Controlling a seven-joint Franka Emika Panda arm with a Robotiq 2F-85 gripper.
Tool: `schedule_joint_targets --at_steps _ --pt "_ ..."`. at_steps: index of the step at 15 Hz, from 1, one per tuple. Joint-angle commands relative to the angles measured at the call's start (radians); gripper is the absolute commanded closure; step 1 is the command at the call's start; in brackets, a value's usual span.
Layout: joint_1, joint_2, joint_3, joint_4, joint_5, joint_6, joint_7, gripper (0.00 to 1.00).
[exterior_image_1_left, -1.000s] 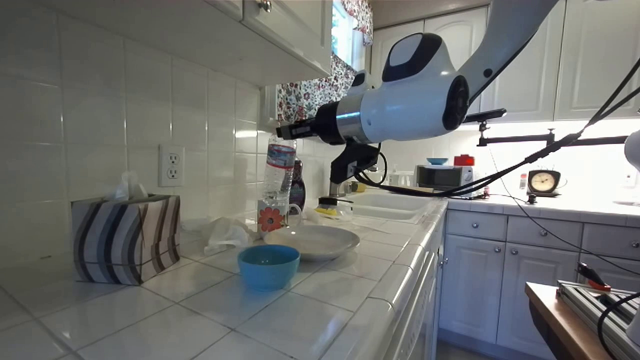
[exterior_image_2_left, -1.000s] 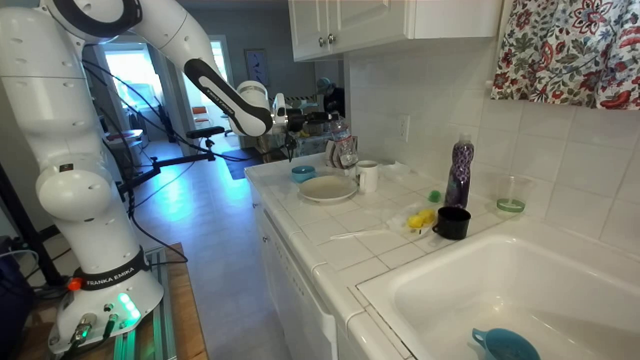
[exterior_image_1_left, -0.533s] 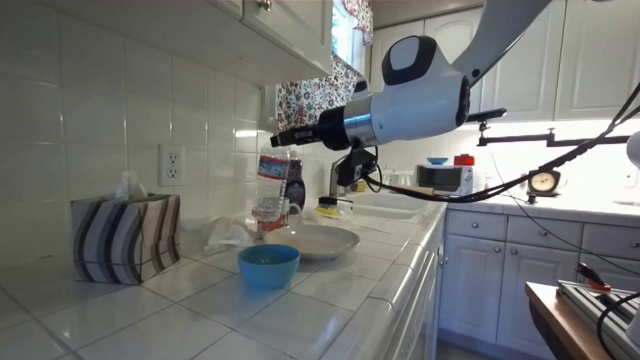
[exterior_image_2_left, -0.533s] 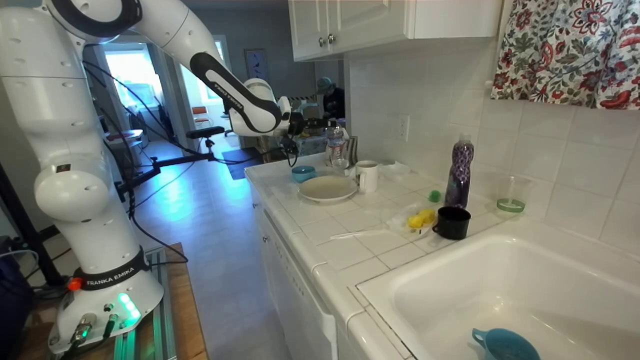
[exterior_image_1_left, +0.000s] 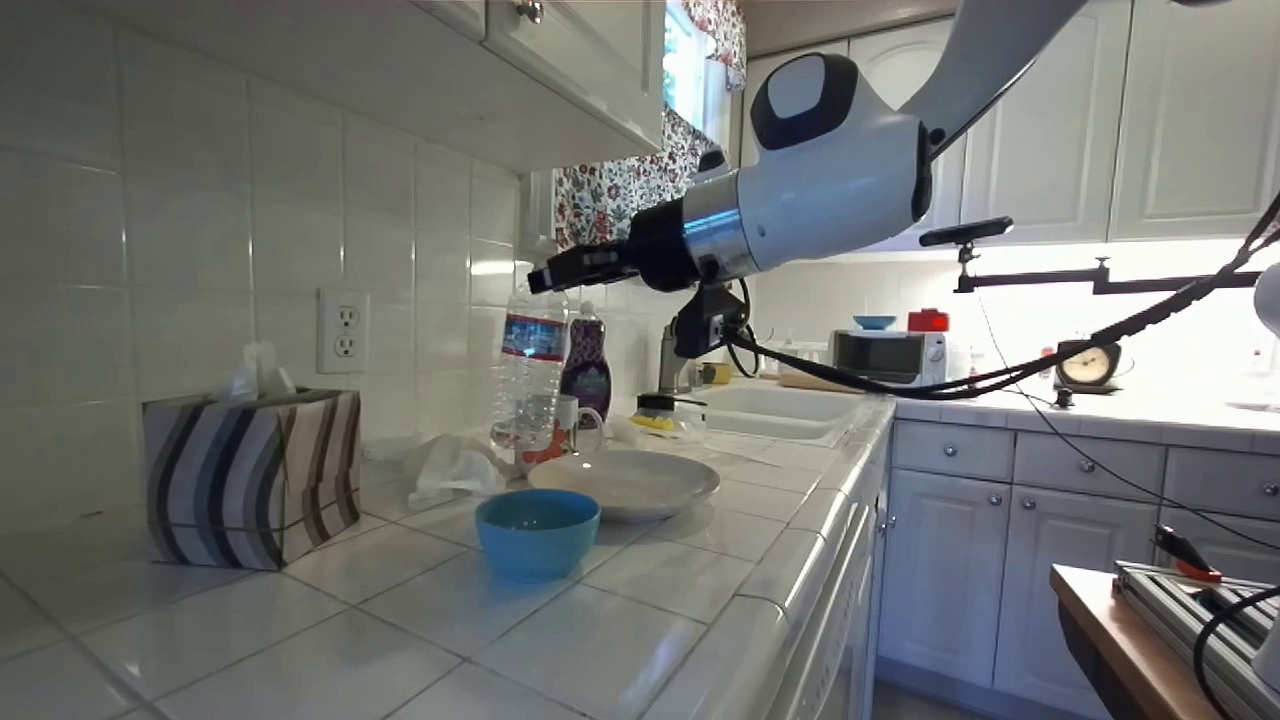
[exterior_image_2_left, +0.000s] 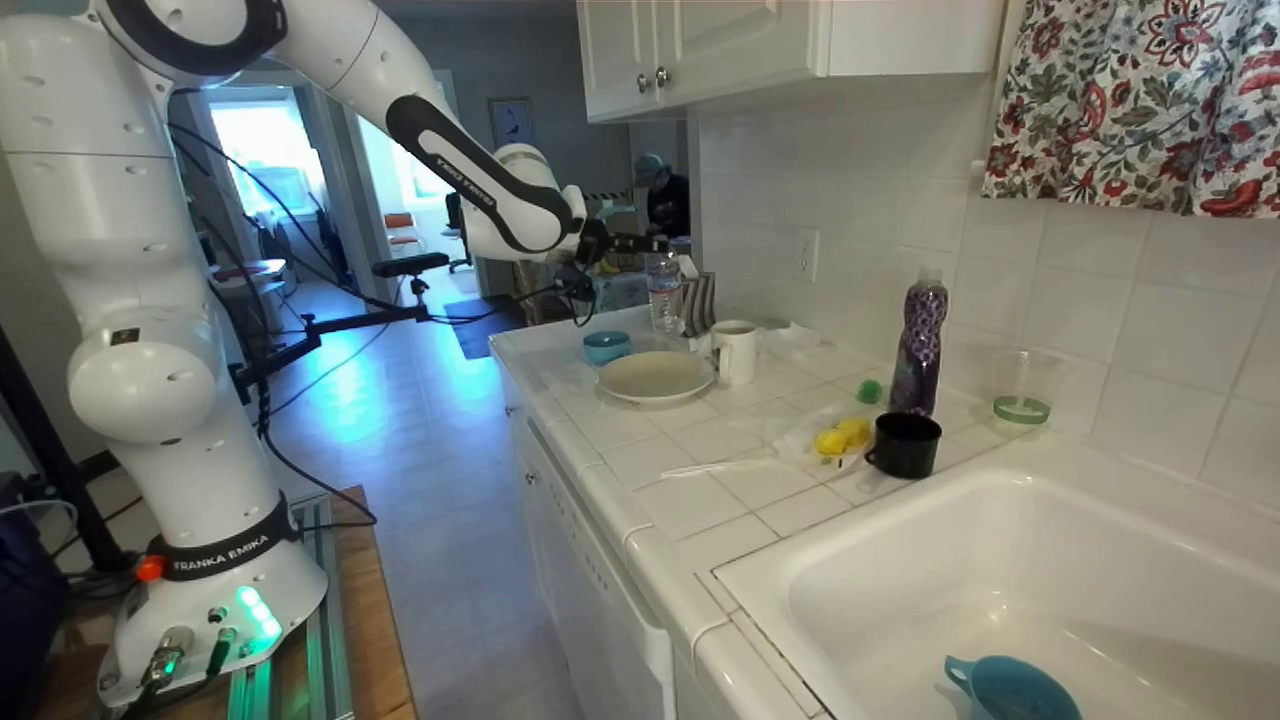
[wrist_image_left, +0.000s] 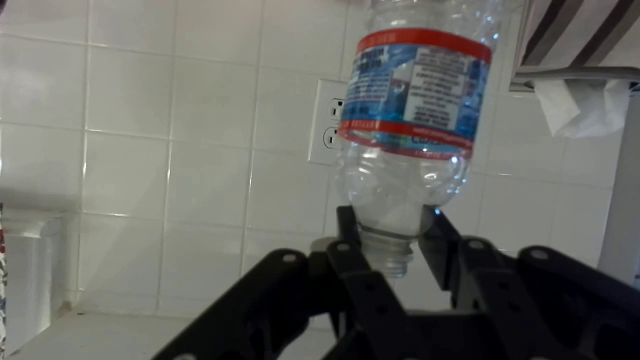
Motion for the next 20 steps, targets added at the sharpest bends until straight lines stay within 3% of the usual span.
schedule_joint_targets --at_steps 1,2,6,13,20 --pt "-0.004 0.002 0.005 0.001 0.005 0.000 -0.005 0.64" --pt "-0.004 0.003 0.005 0.001 0.005 0.000 -0.005 0.89" --pt "-0.002 -0.003 0.009 -0.005 0.001 0.019 -0.018 0.89" --pt "0.002 -0.019 0.000 -0.037 0.045 0.150 -0.070 0.89" --pt "0.001 -0.099 -0.012 -0.111 0.336 0.119 -0.433 0.89"
